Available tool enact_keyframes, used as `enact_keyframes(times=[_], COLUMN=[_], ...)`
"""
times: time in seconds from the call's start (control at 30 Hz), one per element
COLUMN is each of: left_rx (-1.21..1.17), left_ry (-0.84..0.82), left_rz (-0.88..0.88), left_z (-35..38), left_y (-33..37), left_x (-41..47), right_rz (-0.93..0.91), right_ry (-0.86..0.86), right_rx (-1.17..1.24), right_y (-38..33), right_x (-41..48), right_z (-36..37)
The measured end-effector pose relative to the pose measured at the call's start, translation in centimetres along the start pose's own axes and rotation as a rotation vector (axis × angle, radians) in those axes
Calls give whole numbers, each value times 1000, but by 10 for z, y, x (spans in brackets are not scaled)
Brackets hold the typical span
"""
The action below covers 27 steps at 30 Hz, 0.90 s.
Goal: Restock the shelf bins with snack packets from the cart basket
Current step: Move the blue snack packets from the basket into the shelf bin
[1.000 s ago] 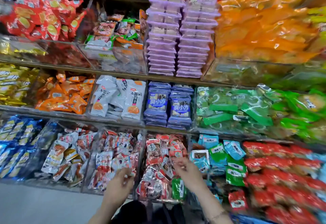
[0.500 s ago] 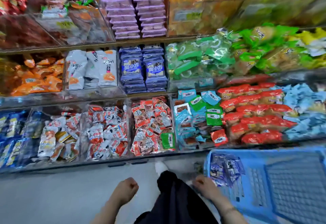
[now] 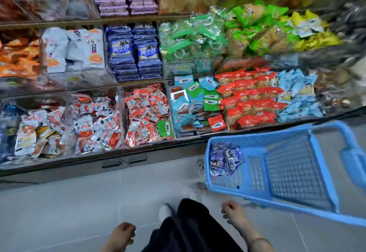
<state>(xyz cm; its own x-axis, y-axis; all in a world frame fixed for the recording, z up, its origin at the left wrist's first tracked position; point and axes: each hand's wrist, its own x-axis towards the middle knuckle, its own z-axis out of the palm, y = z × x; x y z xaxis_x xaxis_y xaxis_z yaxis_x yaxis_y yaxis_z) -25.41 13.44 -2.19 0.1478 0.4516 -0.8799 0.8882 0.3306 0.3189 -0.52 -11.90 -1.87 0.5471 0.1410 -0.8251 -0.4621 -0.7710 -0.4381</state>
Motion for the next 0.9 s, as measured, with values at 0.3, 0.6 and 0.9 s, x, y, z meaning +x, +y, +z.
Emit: enact_keyframes(times=[0.3, 0.6, 0.9], left_rx=[35, 144, 6], left_ry=[-15, -20, 284], left_rz=[-6, 78, 224], left_z=[58, 192, 307], left_y=[51, 136, 202], left_x=[-5, 18, 94], right_rz=[-15, -74, -33], right_ry=[44, -72, -25], right_rx=[150, -219, -454], right_y=[-19, -13, -12], right_x=[37, 153, 281], right_z=[-75, -150, -173])
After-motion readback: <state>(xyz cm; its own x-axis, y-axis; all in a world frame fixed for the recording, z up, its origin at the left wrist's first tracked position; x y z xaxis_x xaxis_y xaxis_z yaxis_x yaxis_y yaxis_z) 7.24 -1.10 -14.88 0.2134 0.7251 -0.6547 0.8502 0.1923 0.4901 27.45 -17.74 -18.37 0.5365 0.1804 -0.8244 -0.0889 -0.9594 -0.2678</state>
